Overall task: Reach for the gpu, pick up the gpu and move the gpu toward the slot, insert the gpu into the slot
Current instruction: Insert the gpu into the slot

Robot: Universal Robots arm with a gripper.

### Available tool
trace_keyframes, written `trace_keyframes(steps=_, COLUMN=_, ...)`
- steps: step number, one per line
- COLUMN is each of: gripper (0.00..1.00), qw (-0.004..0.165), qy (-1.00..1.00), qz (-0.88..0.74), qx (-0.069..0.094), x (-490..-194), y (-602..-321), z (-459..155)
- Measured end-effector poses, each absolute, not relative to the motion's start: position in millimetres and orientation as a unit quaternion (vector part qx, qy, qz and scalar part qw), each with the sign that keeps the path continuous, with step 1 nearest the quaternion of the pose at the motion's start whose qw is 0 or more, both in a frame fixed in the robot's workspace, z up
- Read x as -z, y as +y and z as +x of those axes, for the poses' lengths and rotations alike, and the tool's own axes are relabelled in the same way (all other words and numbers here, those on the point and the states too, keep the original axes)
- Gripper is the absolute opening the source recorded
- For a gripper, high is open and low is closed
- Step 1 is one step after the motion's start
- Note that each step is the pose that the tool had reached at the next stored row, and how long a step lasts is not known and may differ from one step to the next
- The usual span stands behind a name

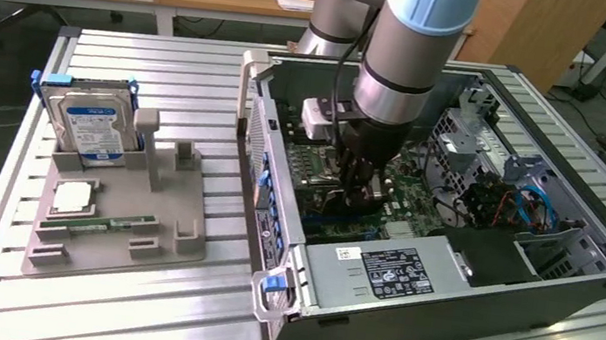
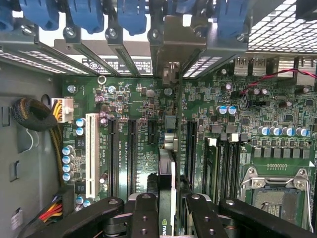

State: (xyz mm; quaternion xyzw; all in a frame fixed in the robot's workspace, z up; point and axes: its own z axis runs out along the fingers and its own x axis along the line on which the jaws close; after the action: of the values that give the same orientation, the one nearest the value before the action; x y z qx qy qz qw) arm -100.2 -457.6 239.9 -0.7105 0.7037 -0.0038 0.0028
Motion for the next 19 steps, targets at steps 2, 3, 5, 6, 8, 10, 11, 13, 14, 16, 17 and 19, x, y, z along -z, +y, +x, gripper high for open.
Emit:
trace_keyframes(steps=2, gripper=0.26, qw=0.003, qy=0.704, qz=-0.711, qx=0.004, x=-239.7, y=-457.6, z=-100.7)
trace_keyframes(steps=3, gripper=0.26, qw=0.003, qy=0.704, qz=-0.711, qx=0.004, x=-239.6, y=-457.6, z=-100.8)
trace_keyframes(steps=5, gripper=0.26, qw=0.003, qy=0.704, qz=-0.71, qx=0.004, x=-239.6, y=-457.5, z=-101.0)
trace_keyframes(steps=6, gripper=0.26, qw=0.003, qy=0.704, qz=-0.71, qx=0.004, x=-239.6, y=-457.5, z=-101.0)
trace_keyframes(steps=8, gripper=0.26, qw=0.003, qy=0.704, qz=-0.71, qx=0.004, x=-239.6, y=-457.5, z=-101.0)
trace_keyframes(steps=10, gripper=0.26, qw=0.003, qy=0.704, qz=-0.71, qx=0.004, x=-239.6, y=-457.5, z=-100.9)
trace_keyframes(steps=11, gripper=0.26, qw=0.003, qy=0.704, qz=-0.71, qx=0.004, x=-239.6, y=-457.5, z=-101.0)
trace_keyframes(steps=13, gripper=0.26, qw=0.003, qy=0.704, qz=-0.71, qx=0.004, x=-239.6, y=-457.5, z=-100.9)
trace_keyframes(steps=14, gripper=0.26, qw=0.003, qy=0.704, qz=-0.71, qx=0.004, x=-239.6, y=-457.5, z=-100.9)
trace_keyframes(steps=16, gripper=0.26, qw=0.003, qy=0.704, qz=-0.71, qx=0.004, x=-239.6, y=-457.5, z=-101.0)
trace_keyframes(steps=17, gripper=0.26, qw=0.003, qy=0.704, qz=-0.71, qx=0.004, x=-239.6, y=-457.5, z=-101.0)
trace_keyframes(steps=19, gripper=0.26, qw=0.003, qy=0.704, qz=-0.71, qx=0.004, x=-239.7, y=-457.5, z=-101.0)
